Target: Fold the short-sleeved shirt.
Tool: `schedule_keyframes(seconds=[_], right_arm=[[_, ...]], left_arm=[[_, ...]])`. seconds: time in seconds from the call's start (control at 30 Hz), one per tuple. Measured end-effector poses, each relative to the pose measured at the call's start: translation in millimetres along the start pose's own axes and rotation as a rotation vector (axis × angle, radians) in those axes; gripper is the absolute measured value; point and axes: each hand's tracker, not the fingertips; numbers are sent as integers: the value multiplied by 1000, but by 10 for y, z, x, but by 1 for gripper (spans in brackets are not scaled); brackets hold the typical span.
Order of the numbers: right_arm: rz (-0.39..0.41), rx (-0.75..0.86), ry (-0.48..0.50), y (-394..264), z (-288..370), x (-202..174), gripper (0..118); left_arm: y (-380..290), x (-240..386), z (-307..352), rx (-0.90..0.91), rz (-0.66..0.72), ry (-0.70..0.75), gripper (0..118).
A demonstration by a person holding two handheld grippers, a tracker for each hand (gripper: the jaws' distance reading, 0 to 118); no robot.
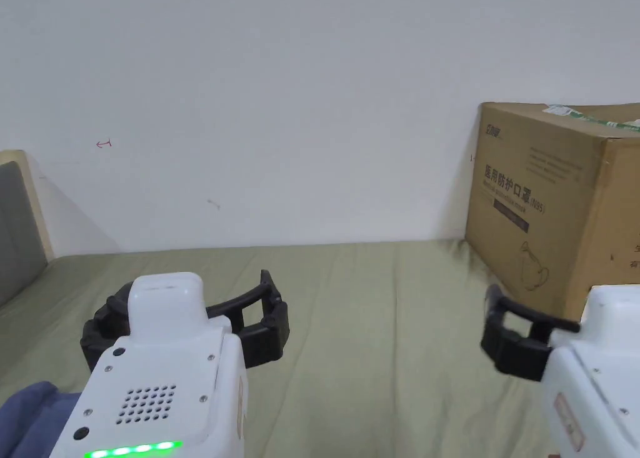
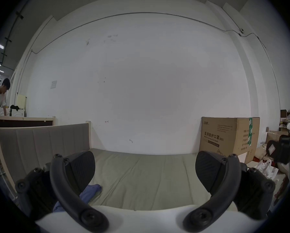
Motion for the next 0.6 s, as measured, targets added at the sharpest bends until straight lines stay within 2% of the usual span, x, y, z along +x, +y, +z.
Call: schedule_keyframes(seconds=[0.07,0.2,0.3,0.43,0.6], right_arm=[[-30,-15,55,-66,56,-36,118],[-47,-20,11,-114,71,-79,118],[-78,-33,23,-113,17,-5,118],[-68,-21,62,-74,57,-33,118],[-44,12,76,-36,90,-86,118]], left_arm=[[-36,3,10,-14,-4,1,118],[-63,-1,-7,-58,-21,7,118],[-78,-8,-4,-62,-43,4,118],[-77,-2,-13,-74,-64,14,118],[-64,-49,-41,-98,-14,-11,118]])
